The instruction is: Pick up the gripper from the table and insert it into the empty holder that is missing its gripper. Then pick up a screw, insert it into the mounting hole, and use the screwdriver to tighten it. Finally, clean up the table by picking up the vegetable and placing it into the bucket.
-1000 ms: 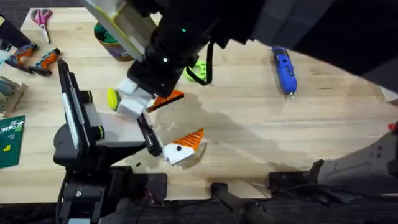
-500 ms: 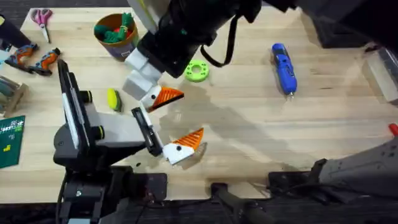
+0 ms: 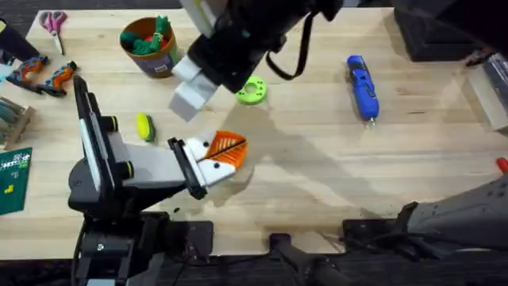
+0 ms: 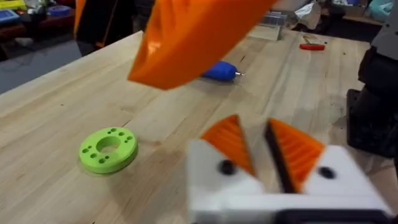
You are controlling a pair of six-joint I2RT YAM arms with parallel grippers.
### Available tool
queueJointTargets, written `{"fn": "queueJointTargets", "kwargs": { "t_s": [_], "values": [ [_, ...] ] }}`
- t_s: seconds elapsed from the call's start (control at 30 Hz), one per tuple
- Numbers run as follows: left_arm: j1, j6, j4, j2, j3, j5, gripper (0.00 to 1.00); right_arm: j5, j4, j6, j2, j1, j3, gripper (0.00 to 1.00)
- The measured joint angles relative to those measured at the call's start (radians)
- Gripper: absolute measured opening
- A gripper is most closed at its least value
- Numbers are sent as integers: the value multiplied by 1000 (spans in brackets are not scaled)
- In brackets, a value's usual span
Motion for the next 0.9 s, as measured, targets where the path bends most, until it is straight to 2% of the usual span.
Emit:
{"fn": "queueJointTargets", "kwargs": {
  "t_s": [0.07, 0.4, 0.53, 0.7, 0.77, 0.9],
  "values": [
    [0, 5, 0, 0, 0, 0, 8, 0, -25, 0, -6, -20, 0, 994],
    [0, 6, 0, 0, 0, 0, 4, -3, -194, 15, -130, -218, 2, 994],
    [0, 6, 0, 0, 0, 0, 4, -3, -268, 38, -147, -303, 3, 993],
    [0, 6, 0, 0, 0, 0, 4, 16, -298, 77, -160, -369, -2, 993],
    [0, 6, 0, 0, 0, 0, 4, 25, -288, 96, -183, -391, -32, 993],
    [0, 6, 0, 0, 0, 0, 4, 42, -252, 128, -268, -453, -173, 993]
  ]
}}
